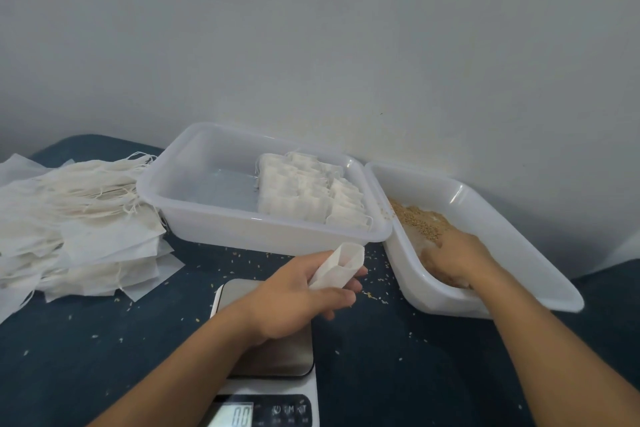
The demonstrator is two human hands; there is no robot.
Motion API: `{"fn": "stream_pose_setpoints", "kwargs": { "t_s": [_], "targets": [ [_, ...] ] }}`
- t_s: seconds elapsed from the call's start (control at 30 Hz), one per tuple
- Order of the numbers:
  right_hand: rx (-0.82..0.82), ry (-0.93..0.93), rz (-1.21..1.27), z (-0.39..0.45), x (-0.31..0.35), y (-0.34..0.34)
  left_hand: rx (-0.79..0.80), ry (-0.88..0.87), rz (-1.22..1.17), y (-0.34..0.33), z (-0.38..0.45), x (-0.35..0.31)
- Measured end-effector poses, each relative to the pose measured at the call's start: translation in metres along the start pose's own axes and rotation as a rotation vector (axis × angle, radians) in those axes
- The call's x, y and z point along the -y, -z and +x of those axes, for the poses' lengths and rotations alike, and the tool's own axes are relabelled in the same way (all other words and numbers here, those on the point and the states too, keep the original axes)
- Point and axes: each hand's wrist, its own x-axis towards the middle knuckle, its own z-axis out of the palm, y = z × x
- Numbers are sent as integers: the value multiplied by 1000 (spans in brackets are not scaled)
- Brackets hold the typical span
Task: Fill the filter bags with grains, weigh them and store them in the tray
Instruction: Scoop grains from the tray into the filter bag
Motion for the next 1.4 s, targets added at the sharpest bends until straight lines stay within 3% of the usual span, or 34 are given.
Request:
{"fn": "stream_pose_setpoints", "kwargs": {
  "t_s": [0.13, 0.33, 0.57, 0.93, 1.4],
  "targets": [
    [22, 43, -27, -1, -17, 30, 3, -6, 65, 1, 1, 0],
    [114, -7, -349, -17, -40, 96, -43, 4, 157, 2, 2, 5],
    [205, -18, -327, -16, -46, 102, -56, 11, 138, 3, 2, 5],
    [49, 49, 247, 14, -33, 23, -55, -6, 96, 3, 3, 5],
    [-195, -66, 400, -6, -53, 8, -253, -22, 0, 5, 8, 4]
  ]
}}
